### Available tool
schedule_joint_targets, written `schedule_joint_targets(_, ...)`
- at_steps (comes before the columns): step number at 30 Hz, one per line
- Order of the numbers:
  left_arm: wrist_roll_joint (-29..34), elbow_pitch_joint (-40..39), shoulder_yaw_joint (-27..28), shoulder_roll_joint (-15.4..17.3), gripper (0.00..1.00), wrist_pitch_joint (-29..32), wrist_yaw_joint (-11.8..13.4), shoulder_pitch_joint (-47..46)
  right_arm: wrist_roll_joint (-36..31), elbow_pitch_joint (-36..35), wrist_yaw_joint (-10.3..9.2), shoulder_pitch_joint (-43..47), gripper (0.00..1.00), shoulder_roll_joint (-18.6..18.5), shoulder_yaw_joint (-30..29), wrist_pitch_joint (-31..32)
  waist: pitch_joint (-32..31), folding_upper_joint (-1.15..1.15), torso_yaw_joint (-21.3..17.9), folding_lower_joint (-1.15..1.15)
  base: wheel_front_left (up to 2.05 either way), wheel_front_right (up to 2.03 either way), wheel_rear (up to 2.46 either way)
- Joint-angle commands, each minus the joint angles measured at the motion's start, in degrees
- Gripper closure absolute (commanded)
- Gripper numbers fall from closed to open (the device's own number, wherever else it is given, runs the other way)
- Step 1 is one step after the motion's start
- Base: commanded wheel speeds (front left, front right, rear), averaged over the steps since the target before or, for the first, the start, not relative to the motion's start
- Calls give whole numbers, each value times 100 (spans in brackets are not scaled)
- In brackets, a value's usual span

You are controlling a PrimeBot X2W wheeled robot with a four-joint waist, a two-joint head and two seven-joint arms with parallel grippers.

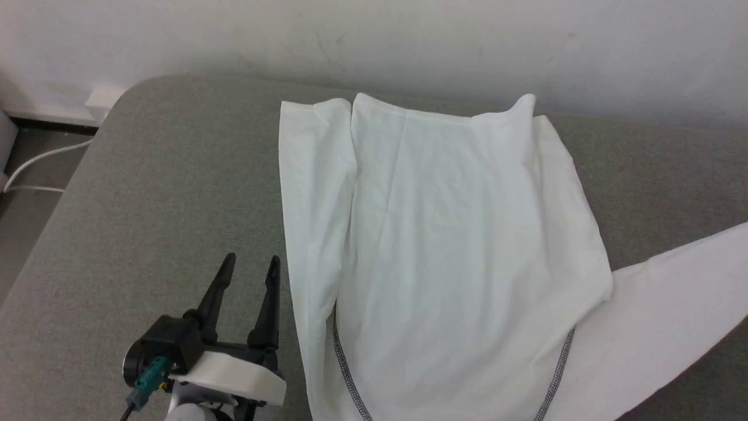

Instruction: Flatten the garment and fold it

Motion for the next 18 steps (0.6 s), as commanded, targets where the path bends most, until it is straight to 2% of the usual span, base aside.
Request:
schedule_joint_targets(1, 29, 25, 34, -29, 0, -27, -41, 84, -137, -313, -13, 132, 100, 85, -199, -59, -220, 0, -152, 0, 0, 0, 0)
schedule_joint_targets(4, 44, 55, 44, -47, 0, -27, -66, 168, -213, -1184, -13, 417, 100, 472, -396, -70, -337, 0, -159, 0, 0, 0, 0)
schedule_joint_targets(7, 33, 68, 61, -49, 0, -27, -91, 253, -171, -2332, -13, 749, 100, 912, -327, 107, -428, 0, -141, 0, 0, 0, 0)
schedule_joint_targets(10, 17, 73, 89, -52, 0, -27, -108, 318, -124, -3542, -13, 1078, 100, 1372, -57, 458, -492, 0, -92, 0, 0, 0, 0)
schedule_joint_targets(13, -1, 78, 111, -62, 0, -27, -121, 368, -136, -4508, -13, 1366, 100, 1826, 457, 801, -534, 0, -36, 0, 0, 0, 0)
schedule_joint_targets(15, -6, 87, 112, -69, 0, -27, -128, 391, -161, -4871, -13, 1484, 100, 2107, 911, 980, -545, 0, 10, 0, 0, 0, 0)
schedule_joint_targets(18, -16, 104, 78, -84, 0, -27, -141, 392, -283, -4906, -13, 1495, 100, 2366, 1461, 1101, -542, 0, 109, 0, 0, 0, 0)
